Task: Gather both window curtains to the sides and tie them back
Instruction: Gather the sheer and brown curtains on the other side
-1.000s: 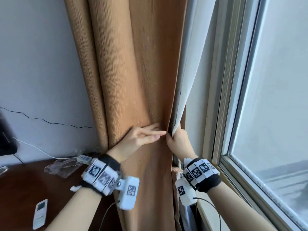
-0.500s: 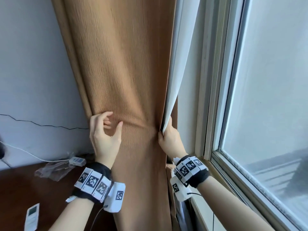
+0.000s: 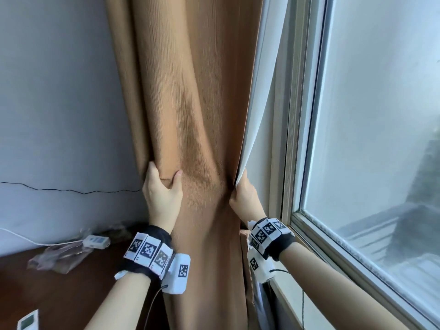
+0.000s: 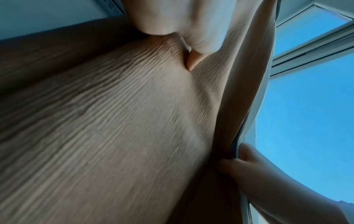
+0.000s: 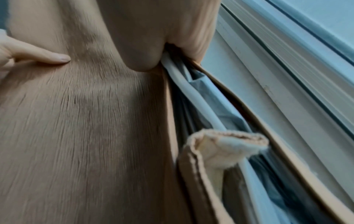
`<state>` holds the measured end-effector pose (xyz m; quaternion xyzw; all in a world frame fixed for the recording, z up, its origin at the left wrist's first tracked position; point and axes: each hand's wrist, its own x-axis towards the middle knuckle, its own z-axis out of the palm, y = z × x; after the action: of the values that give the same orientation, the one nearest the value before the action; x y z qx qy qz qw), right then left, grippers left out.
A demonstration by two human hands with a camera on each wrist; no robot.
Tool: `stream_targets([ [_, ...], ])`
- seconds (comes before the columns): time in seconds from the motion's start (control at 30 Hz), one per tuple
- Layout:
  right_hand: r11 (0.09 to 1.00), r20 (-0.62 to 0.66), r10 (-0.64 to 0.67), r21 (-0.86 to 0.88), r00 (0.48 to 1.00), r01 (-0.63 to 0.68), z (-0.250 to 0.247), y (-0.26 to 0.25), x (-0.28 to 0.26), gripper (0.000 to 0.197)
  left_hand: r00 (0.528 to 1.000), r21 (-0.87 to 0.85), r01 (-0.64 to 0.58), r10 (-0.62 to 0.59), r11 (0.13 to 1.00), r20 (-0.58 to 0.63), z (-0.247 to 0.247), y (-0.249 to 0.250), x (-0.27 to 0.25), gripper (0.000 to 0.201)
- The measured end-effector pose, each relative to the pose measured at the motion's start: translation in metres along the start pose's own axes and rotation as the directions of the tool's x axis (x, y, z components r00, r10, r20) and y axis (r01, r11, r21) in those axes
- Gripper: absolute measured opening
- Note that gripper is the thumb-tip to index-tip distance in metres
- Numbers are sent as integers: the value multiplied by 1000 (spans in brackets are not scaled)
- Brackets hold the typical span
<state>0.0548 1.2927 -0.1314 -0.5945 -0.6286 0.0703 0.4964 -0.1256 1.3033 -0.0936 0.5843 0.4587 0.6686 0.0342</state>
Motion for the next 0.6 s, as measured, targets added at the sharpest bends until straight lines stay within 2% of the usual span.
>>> stream_targets([
  [0.17, 999, -6, 26, -25, 1000, -26, -2, -6, -3, 75, 995, 12, -15, 13, 1000, 98, 7, 0, 4, 30],
  [0.4, 998, -3, 35, -57, 999, -35, -4, -10, -6, 71, 989, 149, -26, 4, 988, 147, 17, 10, -2, 15],
  [0.6, 998, -42, 12, -66, 999, -14, 5, -10, -9, 69, 986, 295, 9, -57, 955, 157, 26, 25, -23, 42],
])
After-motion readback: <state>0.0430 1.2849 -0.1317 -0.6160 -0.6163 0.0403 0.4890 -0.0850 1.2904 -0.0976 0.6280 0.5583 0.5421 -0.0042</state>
